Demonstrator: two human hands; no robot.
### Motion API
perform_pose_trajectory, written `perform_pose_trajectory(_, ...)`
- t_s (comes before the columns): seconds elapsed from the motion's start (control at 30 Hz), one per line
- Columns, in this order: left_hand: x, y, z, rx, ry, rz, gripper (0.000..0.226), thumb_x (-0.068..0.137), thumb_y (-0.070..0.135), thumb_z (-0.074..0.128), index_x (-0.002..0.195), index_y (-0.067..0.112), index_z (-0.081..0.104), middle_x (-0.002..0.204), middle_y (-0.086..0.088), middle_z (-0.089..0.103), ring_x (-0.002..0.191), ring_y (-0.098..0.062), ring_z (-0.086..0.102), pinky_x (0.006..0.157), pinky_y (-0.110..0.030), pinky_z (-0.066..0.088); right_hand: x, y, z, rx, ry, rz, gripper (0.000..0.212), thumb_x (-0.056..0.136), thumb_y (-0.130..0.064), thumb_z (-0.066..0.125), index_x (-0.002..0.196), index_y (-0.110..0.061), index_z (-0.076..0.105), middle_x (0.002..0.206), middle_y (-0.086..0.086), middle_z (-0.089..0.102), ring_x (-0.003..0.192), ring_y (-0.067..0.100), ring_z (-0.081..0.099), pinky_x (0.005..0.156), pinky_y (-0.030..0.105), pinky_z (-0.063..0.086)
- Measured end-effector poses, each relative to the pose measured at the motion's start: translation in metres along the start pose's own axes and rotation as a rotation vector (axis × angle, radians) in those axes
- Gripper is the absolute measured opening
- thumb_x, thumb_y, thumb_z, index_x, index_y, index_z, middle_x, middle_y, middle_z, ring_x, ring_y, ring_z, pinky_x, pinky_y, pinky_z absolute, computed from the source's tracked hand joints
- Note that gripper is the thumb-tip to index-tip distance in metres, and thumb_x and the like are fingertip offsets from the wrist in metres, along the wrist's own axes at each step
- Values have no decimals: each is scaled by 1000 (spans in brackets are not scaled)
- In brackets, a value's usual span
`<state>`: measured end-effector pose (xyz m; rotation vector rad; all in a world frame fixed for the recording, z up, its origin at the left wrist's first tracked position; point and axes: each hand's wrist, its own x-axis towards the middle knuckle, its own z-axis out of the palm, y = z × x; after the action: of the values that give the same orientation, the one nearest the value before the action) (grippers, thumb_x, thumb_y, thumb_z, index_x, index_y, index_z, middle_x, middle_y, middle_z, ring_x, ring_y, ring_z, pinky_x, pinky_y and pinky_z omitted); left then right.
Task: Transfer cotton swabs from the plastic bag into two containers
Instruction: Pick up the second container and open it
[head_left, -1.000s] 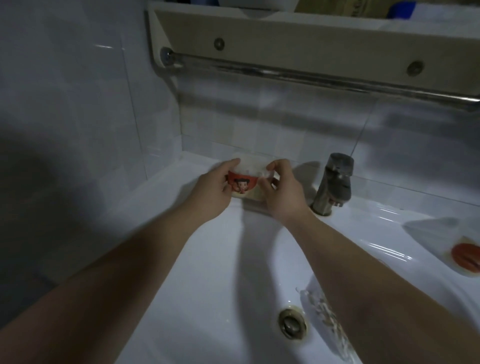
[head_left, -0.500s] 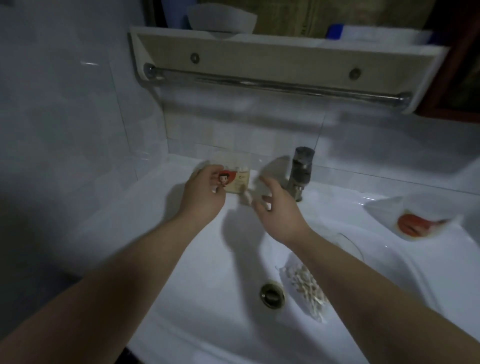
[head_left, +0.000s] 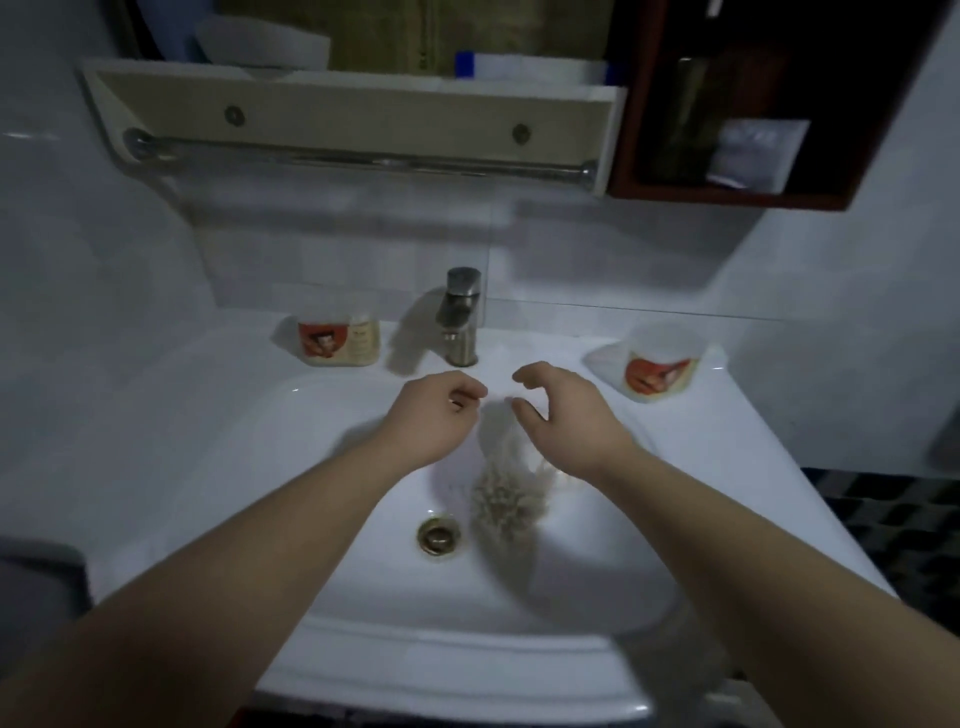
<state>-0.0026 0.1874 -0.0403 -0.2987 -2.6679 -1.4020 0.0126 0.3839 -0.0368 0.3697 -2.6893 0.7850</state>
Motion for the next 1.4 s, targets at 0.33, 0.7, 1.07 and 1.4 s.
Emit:
perform_pose_trajectory(0.33, 38, 69, 77, -92, -99, 94, 35, 91, 14, 59, 120, 31, 65, 115, 8, 66, 93, -13, 67, 74, -24, 56, -16, 64, -69, -51, 339, 111, 32, 95, -22, 62, 125, -12, 65, 147, 12, 47, 131, 28, 49, 108, 33, 42)
perform_pose_trajectory(0.7, 77, 95, 142, -98, -182, 66, 83, 87, 29, 73, 158, 28, 29, 153, -5, 45, 132, -23, 54, 104, -36, 48, 14, 141, -97, 395, 296, 470, 79, 95, -35, 65, 159, -18, 22, 159, 9, 36, 142, 24, 40, 115, 36, 34)
perform_pose_trajectory(1.07, 78, 85, 139, -295, -103, 28, 56, 80, 19, 83, 129, 22, 56, 114, 6, 62, 110, -25, 66, 89, -45, 60, 8, 145, -86, 644, 211, 531, 51, 101, -48, 33, 108, -20, 74, 105, 2, 76, 91, 21, 72, 70, 35, 53)
perform_pose_trajectory(1.4, 28, 17, 49, -278, -125, -62, 67, 76, 39, 88, 132, 29, 52, 122, 17, 58, 103, -4, 64, 64, -18, 54, 4, 60, -42, 303, 43, 412, 51, 102, -35, 37, 68, -3, 56, 68, 10, 58, 68, 28, 53, 63, 34, 44)
